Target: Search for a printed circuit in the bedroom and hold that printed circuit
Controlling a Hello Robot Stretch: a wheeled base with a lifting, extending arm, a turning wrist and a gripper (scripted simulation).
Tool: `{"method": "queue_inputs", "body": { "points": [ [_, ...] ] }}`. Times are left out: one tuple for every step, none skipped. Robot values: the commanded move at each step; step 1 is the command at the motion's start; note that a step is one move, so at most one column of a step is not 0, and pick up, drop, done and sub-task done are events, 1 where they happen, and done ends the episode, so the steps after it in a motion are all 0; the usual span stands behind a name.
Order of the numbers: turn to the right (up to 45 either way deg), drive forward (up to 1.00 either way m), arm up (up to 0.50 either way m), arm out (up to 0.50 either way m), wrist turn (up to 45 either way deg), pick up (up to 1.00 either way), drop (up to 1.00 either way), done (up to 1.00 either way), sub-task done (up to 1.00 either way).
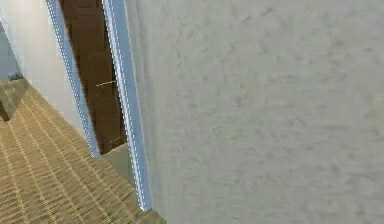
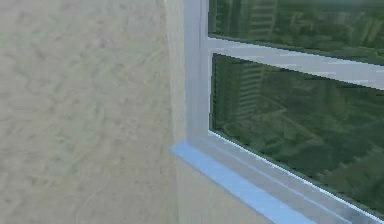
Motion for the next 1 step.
{"method": "queue_inputs", "body": {
  "points": [
    [0.0, 0.4, 0.0, 0.0, 0.0, 0.0, 0.0, 0.0, 0.0]
  ]
}}
